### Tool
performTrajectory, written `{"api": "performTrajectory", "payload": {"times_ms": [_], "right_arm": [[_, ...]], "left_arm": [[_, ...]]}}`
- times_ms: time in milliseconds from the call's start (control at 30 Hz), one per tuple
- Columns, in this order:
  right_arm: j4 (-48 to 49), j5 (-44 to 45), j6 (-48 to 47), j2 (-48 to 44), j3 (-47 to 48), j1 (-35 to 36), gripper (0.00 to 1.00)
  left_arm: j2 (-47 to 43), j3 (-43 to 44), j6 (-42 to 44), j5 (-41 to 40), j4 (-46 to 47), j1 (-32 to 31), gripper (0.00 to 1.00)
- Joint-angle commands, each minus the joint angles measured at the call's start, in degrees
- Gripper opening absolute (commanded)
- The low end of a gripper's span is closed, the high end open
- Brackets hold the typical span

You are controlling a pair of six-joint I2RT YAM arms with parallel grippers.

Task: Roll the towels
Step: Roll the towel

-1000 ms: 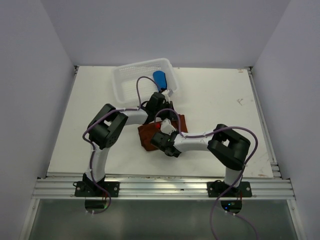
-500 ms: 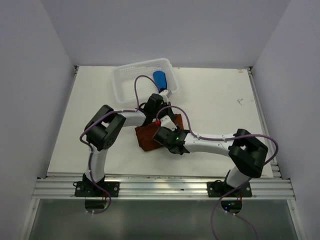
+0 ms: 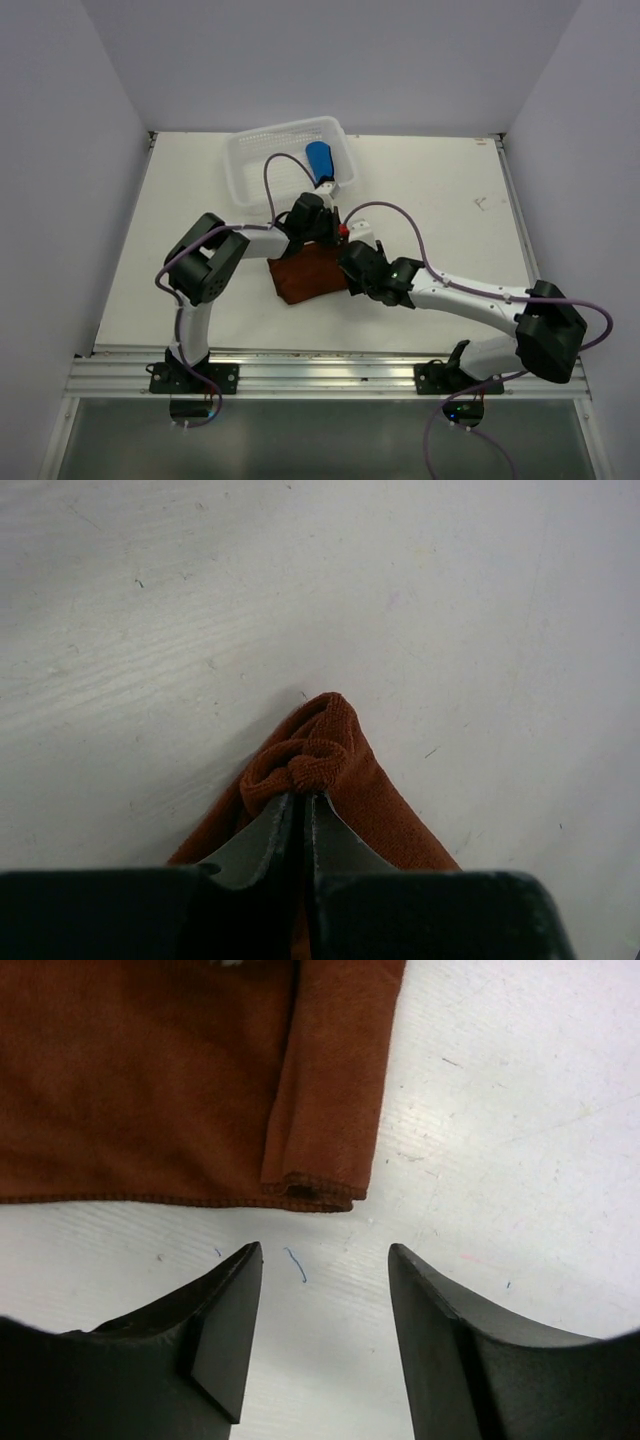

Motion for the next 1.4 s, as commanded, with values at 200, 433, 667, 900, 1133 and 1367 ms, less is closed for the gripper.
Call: {"api": "performTrajectory", "payload": {"times_ms": [200,433,667,900,1133,1367], "right_arm": [[12.0,-15.0,4.4,1.2,-3.3,-11.0,0.6],[17.4,-20.8,4.9,4.0,-4.5,-13.5,0.6],[18.4,-20.3,5.0,6.2,-6.2,-14.9,0.55],[18.8,-21.4,3.6,6.5,-7.9,-15.7,0.28],[19.7,-20.2,0.2,4.1,-9.8,-15.7,0.08],[20.8,-21.8,0.5,4.3,-11.4,-15.7,0.06]], "left_arm": [[-3.5,-3.0,2.1,-2.7,3.0,-0.3,0.0],[-5.1,-3.8,1.9,-2.7,3.4,-0.5,0.0],[-5.9,-4.3,2.3,-2.5,3.3,-0.4,0.0],[-6.5,-4.0,3.2,-2.4,2.3,-0.4,0.0],[-7.4,-3.7,3.5,-3.4,1.1,-0.4,0.0],[-8.1,-4.3,3.1,-3.8,0.4,-0.4,0.0]]}}
